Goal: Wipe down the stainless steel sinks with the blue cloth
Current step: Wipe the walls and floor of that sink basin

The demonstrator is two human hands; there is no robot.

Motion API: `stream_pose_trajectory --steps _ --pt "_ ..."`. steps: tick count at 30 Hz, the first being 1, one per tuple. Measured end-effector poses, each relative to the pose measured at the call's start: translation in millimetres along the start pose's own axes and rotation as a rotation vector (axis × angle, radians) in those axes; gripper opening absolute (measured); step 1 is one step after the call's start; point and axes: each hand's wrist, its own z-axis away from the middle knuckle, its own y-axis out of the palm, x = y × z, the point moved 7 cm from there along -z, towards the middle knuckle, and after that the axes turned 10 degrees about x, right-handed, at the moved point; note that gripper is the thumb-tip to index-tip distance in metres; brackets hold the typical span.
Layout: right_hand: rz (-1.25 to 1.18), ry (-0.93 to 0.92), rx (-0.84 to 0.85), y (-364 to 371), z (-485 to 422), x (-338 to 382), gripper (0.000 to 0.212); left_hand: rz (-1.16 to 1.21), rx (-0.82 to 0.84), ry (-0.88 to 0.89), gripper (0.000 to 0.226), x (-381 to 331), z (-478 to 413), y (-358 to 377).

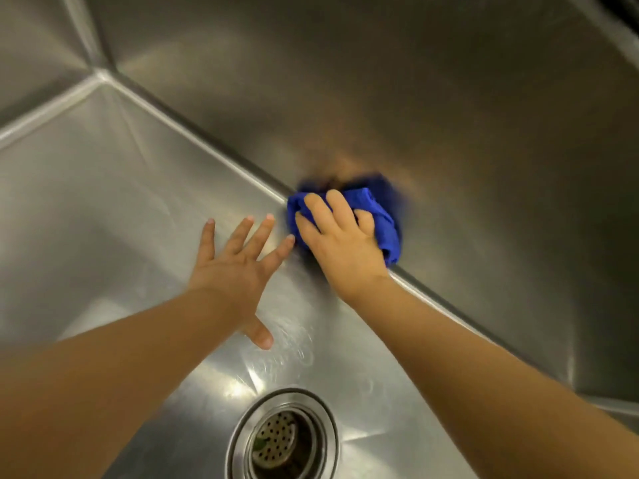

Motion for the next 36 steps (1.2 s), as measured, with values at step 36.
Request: stream_pose_trajectory --steps 36 --pt "-0.188 0.376 -0.278 -106 -12 -46 0.054 -0.174 0.146 0.057 0.135 127 0 -43"
